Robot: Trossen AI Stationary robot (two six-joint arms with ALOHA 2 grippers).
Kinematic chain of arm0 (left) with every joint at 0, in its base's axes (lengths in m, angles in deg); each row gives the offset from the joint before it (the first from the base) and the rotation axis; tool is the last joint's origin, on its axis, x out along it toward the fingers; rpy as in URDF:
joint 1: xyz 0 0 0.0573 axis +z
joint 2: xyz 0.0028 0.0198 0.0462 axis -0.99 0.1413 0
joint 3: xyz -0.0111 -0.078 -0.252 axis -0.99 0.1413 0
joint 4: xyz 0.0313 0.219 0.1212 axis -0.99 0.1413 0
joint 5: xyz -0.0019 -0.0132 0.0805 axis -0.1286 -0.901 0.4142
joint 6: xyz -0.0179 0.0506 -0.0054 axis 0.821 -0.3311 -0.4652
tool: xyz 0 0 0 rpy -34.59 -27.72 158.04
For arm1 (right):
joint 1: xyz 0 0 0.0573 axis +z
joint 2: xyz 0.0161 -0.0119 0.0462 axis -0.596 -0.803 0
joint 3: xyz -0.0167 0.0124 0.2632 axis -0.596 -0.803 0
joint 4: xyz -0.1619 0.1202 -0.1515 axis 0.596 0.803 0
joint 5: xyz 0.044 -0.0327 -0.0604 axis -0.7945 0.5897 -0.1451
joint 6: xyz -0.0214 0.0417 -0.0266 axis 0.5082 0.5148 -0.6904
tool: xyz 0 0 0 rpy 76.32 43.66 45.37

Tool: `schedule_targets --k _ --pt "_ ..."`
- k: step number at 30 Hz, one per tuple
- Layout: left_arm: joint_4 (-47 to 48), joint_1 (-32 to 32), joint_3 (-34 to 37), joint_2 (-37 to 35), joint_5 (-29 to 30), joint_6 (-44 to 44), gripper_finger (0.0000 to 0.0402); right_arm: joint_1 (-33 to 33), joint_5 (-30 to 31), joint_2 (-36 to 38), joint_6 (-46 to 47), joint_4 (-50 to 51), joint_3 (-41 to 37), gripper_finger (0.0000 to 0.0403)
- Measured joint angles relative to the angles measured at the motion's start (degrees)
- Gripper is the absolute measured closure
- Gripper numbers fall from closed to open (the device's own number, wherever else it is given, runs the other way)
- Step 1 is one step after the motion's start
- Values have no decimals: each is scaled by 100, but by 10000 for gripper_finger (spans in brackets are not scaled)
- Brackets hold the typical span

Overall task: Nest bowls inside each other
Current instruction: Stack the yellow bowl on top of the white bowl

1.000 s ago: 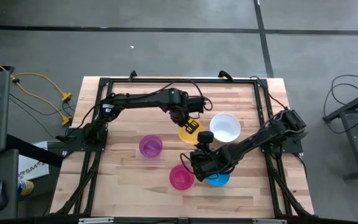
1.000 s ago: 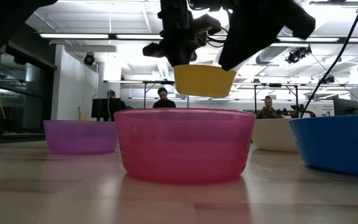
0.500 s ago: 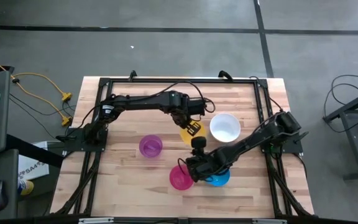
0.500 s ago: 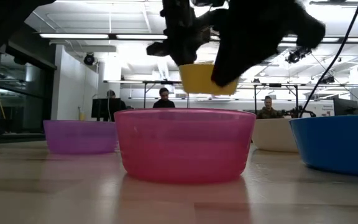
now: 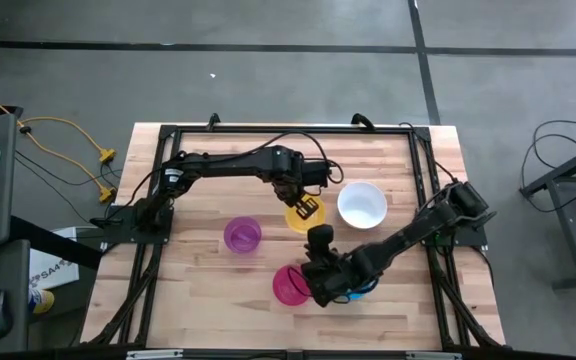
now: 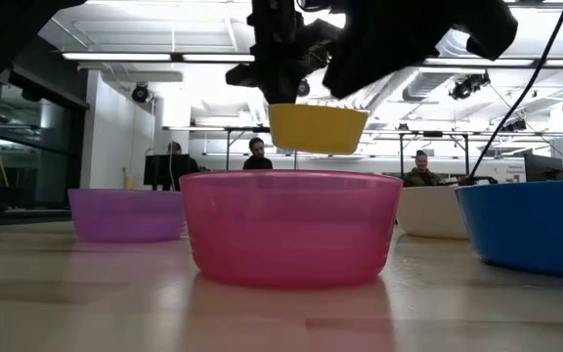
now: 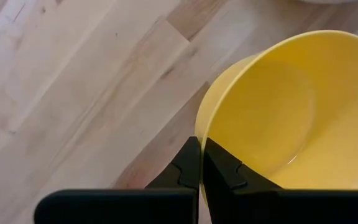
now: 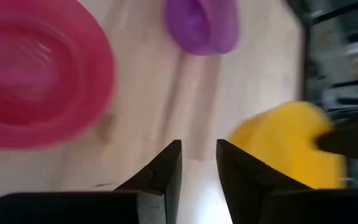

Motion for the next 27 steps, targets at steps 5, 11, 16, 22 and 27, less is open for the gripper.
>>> schedule_targets --k 5,11,16,22,27 --pt "-78 -6 0 0 -52 127 401 15 244 39 -42 21 45 310" --pt "-55 -100 0 0 -112 156 401 -136 337 44 236 225 54 310" --pt "-1 -124 2 0 -65 173 402 -164 302 44 379 264 54 310" --pt "29 -120 0 0 -28 186 402 -163 206 44 646 394 54 310" --pt "48 -120 2 0 -49 239 401 -163 182 41 749 447 54 310"
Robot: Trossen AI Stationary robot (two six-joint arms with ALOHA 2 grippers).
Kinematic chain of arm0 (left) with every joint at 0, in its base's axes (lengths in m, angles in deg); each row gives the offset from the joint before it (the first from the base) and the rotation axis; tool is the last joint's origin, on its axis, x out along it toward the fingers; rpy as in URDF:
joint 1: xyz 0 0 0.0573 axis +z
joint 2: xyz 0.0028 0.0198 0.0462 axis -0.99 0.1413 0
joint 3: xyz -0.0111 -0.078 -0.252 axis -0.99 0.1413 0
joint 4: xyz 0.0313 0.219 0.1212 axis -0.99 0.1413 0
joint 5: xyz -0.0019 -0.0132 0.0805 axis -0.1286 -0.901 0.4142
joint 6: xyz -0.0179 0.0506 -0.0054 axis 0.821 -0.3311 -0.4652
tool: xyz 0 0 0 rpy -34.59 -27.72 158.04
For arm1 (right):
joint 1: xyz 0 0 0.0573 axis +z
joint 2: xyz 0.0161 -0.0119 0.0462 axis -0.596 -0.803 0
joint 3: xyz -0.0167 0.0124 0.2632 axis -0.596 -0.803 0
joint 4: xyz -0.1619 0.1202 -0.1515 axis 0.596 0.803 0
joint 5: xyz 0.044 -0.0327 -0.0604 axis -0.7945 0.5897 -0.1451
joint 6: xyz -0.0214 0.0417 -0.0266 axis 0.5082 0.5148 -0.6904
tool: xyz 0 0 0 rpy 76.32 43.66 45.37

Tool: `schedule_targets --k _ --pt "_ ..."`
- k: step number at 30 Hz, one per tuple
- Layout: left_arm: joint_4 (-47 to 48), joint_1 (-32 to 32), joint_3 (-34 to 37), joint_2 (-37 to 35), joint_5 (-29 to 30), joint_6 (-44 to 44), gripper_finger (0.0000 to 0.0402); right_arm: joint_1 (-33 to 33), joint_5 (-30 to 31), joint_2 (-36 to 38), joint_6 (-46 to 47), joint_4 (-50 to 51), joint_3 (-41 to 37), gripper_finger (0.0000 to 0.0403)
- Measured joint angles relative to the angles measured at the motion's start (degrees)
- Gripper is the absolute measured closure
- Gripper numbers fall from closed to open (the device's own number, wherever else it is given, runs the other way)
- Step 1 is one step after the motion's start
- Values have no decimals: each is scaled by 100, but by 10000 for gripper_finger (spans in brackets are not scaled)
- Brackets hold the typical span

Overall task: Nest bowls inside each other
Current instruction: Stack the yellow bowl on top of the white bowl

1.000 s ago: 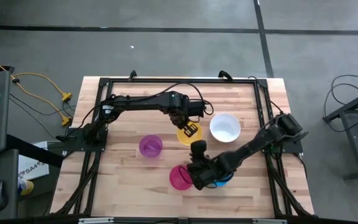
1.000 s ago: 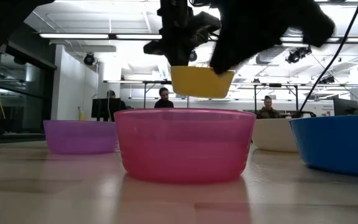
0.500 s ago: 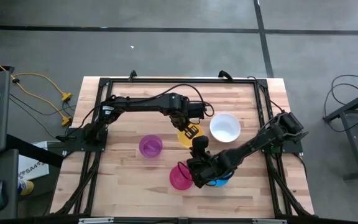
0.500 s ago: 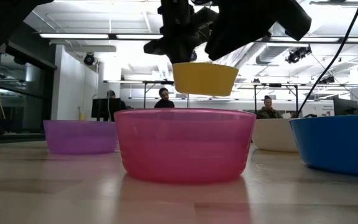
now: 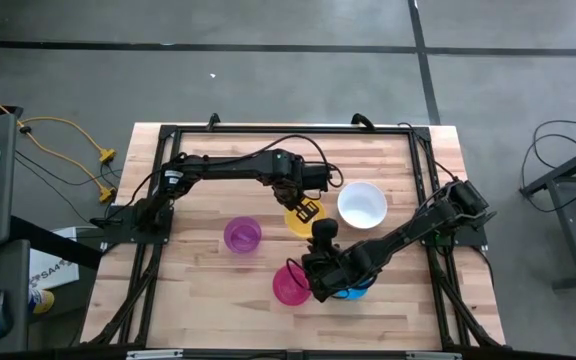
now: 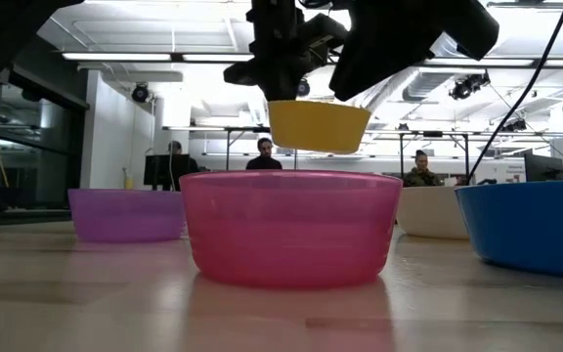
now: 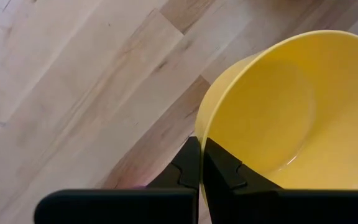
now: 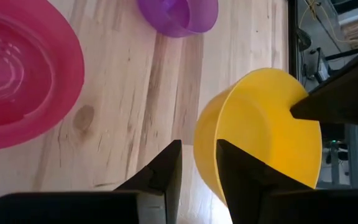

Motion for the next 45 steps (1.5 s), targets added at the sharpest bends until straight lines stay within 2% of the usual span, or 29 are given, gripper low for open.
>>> schedule_targets --k 13,27,30,35,45 --pt "-52 7 -1 0 -644 15 401 109 -67 0 223 82 0 310" --pt "-71 7 0 0 -666 196 402 114 -50 -1 223 162 -2 312" --pt "-83 7 -1 0 -668 194 402 114 -46 -2 222 180 -2 329" --pt "-119 7 -2 0 -675 147 390 111 -34 -2 145 205 -2 388" --pt "-199 7 -2 -2 -681 -81 348 114 -84 -7 -20 210 -7 398"
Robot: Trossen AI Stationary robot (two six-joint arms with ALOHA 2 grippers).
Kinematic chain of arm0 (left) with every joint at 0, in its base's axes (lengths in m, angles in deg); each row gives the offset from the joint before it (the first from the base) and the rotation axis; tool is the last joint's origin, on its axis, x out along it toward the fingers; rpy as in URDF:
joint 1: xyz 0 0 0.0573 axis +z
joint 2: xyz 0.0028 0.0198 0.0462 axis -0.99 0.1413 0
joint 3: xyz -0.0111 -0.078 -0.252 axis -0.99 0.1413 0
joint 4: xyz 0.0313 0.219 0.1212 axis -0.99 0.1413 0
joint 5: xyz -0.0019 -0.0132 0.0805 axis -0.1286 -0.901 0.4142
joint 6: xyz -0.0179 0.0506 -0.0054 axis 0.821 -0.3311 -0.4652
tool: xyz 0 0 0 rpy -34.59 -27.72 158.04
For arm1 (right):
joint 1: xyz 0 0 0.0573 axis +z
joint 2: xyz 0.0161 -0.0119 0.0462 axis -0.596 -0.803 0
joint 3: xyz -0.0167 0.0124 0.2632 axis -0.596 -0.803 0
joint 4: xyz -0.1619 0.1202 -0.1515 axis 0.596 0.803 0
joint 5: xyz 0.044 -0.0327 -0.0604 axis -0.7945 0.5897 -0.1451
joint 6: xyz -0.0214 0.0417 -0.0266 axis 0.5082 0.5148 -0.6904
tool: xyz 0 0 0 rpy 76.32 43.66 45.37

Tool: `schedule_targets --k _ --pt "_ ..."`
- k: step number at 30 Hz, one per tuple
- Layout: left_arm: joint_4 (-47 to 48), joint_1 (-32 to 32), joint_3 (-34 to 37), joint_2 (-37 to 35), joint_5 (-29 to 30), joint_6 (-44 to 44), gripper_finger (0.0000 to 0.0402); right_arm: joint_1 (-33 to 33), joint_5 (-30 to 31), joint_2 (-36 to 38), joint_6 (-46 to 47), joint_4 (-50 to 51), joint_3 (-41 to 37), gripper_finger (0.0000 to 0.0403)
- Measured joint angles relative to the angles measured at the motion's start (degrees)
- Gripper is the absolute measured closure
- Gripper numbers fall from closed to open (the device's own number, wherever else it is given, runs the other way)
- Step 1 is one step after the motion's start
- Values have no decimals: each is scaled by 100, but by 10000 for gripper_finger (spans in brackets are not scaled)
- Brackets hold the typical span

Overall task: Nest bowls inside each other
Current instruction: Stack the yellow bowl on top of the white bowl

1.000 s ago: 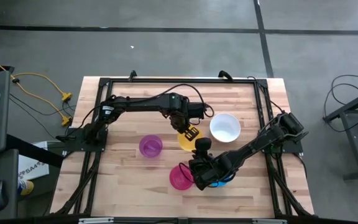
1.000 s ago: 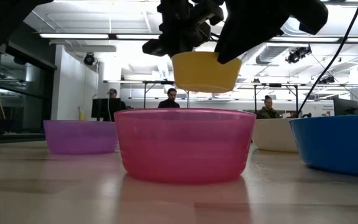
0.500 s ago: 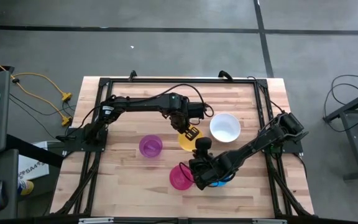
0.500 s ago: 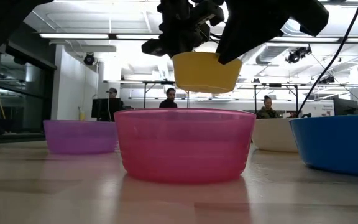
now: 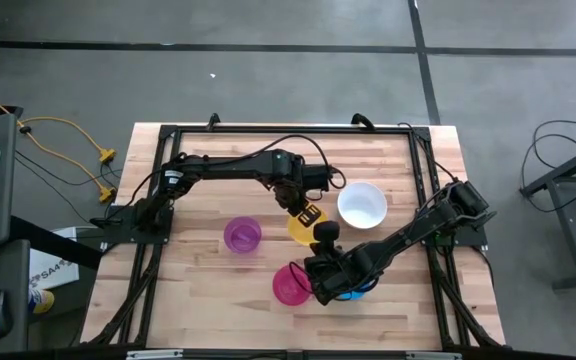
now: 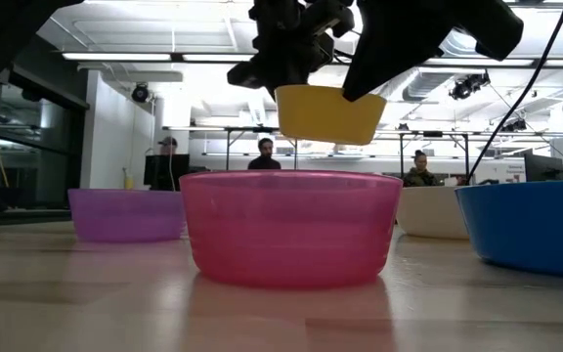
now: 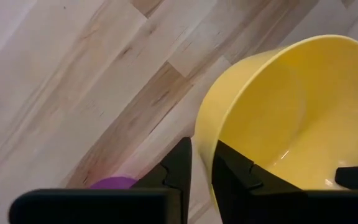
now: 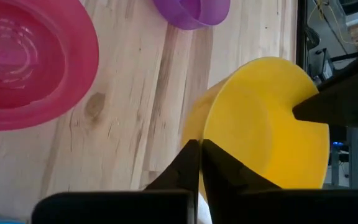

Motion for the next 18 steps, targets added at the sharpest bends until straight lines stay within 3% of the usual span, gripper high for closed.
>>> schedule_targets --k 6,11,18 --pt "-89 0 2 0 15 -331 344 11 -84 0 -212 -2 0 399" --pt "-435 -7 0 0 -125 -683 343 -25 -690 0 -312 -6 0 399" --pt "-622 2 -292 -18 -243 -1161 343 -37 -1045 0 -432 -8 0 399"
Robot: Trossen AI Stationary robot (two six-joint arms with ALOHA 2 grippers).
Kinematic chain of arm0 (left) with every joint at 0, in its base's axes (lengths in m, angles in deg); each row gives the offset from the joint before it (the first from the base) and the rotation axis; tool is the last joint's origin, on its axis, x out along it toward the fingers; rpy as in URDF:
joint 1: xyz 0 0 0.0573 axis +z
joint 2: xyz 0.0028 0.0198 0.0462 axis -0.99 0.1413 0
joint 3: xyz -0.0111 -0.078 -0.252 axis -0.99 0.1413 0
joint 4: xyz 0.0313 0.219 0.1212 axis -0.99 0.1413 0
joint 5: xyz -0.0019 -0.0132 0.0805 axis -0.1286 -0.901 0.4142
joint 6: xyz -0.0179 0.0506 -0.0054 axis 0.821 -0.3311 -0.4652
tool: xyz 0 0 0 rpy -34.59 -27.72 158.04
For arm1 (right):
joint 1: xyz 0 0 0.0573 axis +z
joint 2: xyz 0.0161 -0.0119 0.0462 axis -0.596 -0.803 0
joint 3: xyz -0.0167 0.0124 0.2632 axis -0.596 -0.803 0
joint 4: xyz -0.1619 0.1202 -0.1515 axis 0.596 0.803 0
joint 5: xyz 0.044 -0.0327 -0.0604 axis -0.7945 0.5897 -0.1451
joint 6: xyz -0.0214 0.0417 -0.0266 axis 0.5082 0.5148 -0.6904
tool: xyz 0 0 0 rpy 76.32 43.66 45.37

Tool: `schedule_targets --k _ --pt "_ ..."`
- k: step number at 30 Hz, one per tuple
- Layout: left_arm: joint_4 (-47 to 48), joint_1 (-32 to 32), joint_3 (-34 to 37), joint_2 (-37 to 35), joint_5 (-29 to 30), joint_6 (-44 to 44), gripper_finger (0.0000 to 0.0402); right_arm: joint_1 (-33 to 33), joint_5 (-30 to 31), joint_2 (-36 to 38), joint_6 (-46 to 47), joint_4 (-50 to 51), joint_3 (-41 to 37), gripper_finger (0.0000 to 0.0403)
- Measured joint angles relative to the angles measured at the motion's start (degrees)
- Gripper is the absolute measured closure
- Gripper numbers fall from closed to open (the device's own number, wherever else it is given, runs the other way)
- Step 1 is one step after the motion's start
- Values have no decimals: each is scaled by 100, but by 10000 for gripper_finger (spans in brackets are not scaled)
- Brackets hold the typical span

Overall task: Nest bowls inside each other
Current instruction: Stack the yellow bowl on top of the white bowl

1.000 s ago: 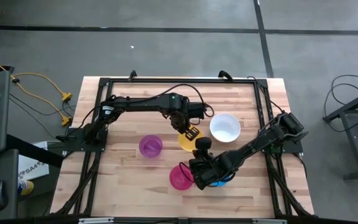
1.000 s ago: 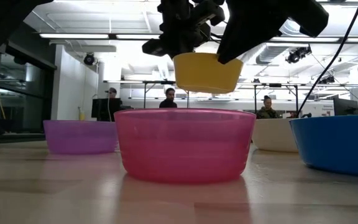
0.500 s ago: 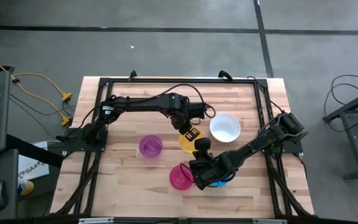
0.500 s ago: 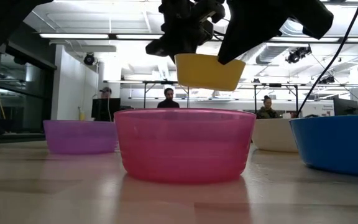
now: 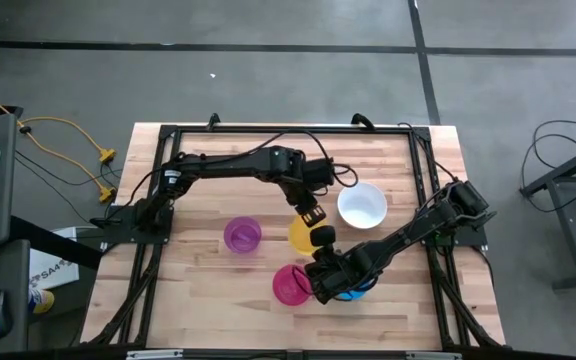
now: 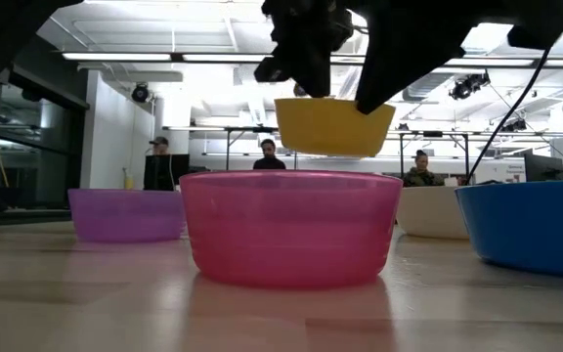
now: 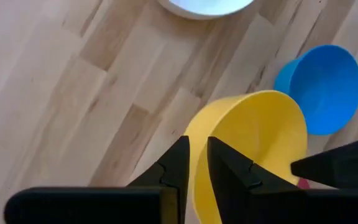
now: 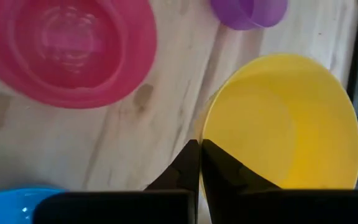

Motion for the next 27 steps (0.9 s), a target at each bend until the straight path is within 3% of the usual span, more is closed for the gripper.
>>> schedule_targets --k 4,8,12,20,27 --pt "29 0 -305 15 86 -356 343 0 -226 0 -103 4 0 399" --pt "434 2 -602 13 551 -693 343 0 -53 37 -164 236 0 399" --pt "656 4 -814 14 941 -861 343 -94 -338 269 89 479 0 399" --pt "910 -2 -814 -67 1134 -1462 343 -507 -656 1007 615 1096 3 399" --pt "908 0 -812 -156 1234 -2072 343 -1041 -1383 1673 843 1354 -59 399"
